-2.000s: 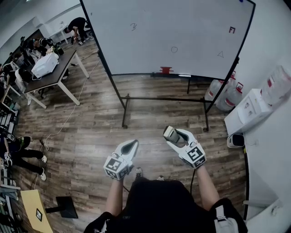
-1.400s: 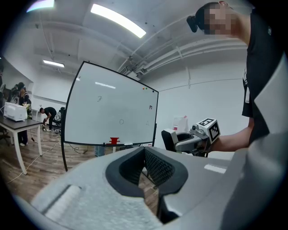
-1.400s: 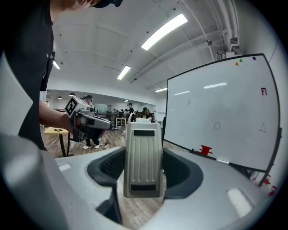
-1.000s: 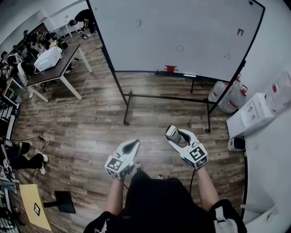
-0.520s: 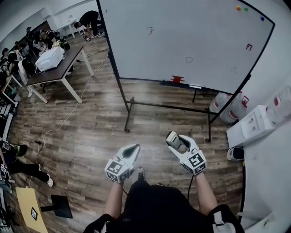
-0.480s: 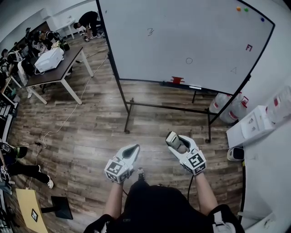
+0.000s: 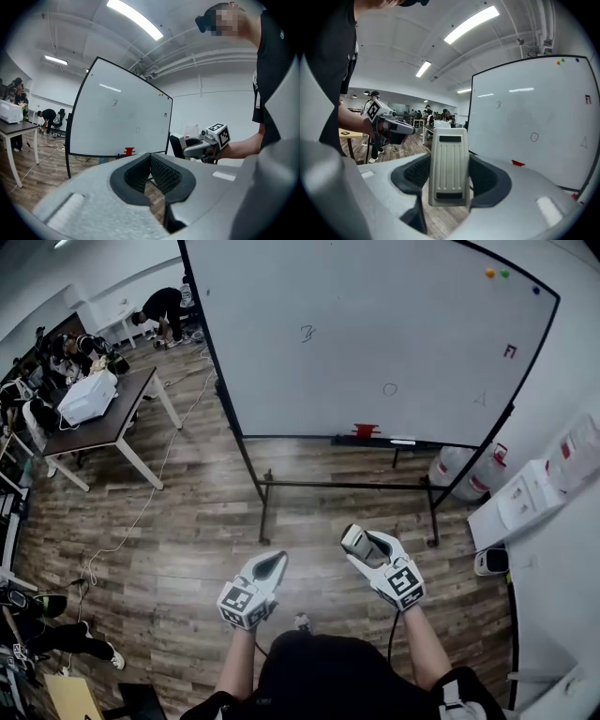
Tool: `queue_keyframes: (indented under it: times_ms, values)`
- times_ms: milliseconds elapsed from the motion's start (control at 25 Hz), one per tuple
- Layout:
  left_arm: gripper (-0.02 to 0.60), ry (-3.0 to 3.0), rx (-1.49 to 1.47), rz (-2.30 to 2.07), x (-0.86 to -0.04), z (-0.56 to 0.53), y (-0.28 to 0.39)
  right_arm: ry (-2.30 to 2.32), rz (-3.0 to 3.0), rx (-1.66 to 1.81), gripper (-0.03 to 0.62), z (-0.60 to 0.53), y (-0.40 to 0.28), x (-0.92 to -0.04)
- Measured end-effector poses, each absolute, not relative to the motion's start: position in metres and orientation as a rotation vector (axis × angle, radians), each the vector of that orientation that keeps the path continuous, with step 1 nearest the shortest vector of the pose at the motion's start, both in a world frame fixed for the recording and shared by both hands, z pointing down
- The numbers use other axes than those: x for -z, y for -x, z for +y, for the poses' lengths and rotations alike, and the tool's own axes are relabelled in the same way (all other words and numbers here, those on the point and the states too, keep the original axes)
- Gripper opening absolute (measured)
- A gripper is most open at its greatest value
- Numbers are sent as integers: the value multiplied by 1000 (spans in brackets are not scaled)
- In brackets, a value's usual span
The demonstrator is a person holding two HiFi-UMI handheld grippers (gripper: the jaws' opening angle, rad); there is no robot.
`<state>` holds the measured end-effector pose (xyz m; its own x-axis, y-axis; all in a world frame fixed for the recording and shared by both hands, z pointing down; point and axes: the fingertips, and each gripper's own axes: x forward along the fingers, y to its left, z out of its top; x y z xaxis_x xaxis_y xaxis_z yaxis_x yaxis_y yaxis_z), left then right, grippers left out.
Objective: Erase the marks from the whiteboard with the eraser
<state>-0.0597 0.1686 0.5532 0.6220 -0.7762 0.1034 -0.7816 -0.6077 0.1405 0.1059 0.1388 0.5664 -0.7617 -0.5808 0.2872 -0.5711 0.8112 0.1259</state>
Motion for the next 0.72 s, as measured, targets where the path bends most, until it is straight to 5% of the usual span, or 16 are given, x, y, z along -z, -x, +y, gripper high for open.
queue_keyframes:
  times_ms: [720]
  values:
    - [11,-2684,-78,-1182,-571,110,121,-983,-2614,57,256,81,-49,-578]
